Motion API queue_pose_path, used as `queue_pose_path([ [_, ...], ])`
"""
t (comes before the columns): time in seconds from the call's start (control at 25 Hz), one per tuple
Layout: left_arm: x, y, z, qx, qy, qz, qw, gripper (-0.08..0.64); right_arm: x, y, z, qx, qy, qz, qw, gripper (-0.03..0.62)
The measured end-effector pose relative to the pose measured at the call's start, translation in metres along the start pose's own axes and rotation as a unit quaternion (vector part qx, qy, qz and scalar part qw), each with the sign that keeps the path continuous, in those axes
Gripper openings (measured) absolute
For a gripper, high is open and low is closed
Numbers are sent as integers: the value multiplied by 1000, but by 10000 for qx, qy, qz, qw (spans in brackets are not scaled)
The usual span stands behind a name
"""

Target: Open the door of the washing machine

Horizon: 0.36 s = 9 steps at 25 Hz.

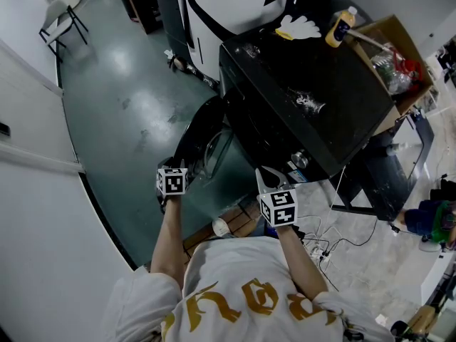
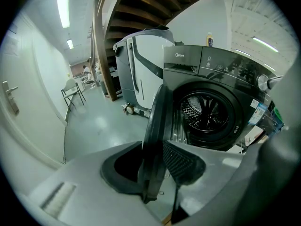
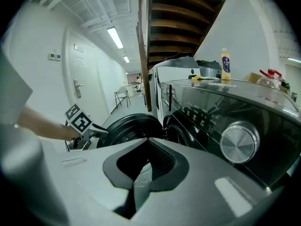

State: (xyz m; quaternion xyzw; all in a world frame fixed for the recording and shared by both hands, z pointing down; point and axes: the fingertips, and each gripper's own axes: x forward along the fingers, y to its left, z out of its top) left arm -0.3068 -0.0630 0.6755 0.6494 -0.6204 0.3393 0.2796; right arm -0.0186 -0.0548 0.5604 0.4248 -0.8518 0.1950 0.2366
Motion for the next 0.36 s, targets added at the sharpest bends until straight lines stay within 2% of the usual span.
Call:
queue_pose_path([
  [0.36, 0, -2, 2, -21, -23, -43, 10000, 135, -4, -8, -1, 167, -23, -46, 9998, 21],
])
